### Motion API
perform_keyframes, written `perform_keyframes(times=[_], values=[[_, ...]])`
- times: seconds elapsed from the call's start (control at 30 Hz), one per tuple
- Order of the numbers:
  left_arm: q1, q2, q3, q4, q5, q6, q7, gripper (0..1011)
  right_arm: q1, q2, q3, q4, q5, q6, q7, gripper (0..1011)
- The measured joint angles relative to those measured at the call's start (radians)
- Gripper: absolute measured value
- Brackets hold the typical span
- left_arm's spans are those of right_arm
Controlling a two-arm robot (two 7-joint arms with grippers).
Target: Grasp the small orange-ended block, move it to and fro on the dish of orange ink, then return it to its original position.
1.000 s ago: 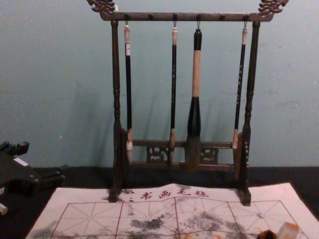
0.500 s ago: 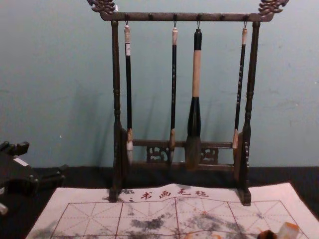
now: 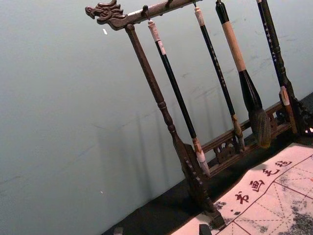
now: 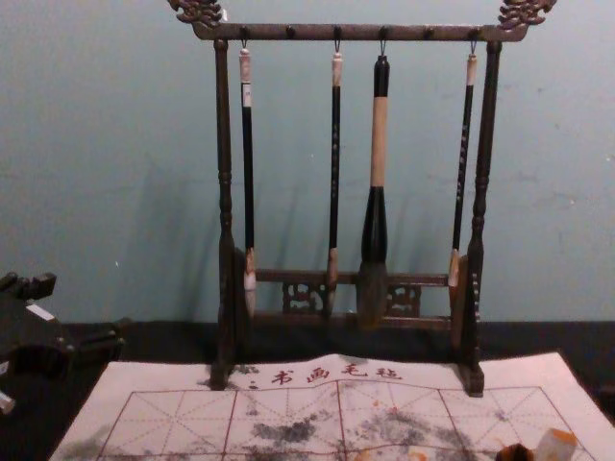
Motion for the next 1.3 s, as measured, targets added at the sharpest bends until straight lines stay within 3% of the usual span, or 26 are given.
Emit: perform_keyframes(times=[0.47, 1.3], values=[[0.000, 0.000, 0.000, 0.000, 0.000, 0.000, 0.000, 1001, 0.064, -0.040, -0.013, 0.076, -0.031, 0.025, 0.064, 1003], [0.000, 0.000, 0.000, 0.000, 0.000, 0.000, 0.000, 1001, 0.150, -0.081, -0.039, 0.185, -0.029, 0.022, 0.126, 1003]])
